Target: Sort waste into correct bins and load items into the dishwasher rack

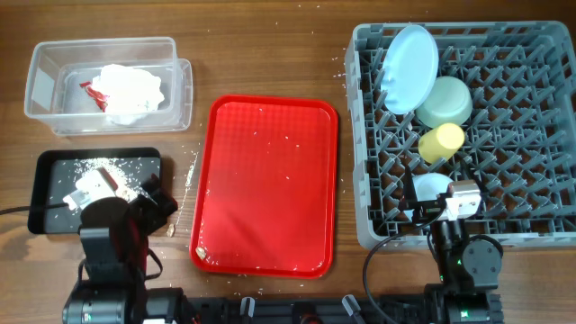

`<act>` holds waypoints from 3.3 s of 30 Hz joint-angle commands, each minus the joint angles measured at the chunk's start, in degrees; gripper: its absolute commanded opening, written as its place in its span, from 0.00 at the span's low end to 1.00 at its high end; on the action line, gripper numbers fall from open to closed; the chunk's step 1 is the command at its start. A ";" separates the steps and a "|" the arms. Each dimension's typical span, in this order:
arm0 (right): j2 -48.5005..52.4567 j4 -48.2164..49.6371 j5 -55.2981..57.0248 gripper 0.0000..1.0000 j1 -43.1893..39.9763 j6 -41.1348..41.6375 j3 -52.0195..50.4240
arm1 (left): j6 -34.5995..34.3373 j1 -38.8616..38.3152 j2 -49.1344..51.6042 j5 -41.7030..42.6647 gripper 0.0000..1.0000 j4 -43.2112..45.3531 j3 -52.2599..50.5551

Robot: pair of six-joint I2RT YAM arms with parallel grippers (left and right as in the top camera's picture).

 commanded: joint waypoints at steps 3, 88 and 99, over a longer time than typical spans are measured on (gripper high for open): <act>-0.50 0.09 -0.46 1.00 -0.35 0.83 -0.15 | 6.29 -0.28 -6.75 5.27 1.00 8.11 -8.85; -0.50 0.11 -0.46 1.00 -0.35 0.83 -0.15 | 15.45 -0.26 -28.11 16.48 1.00 44.09 -38.56; -0.50 0.11 -0.46 1.00 -0.35 0.83 -0.15 | 15.45 -0.26 -28.11 16.48 1.00 44.09 -38.56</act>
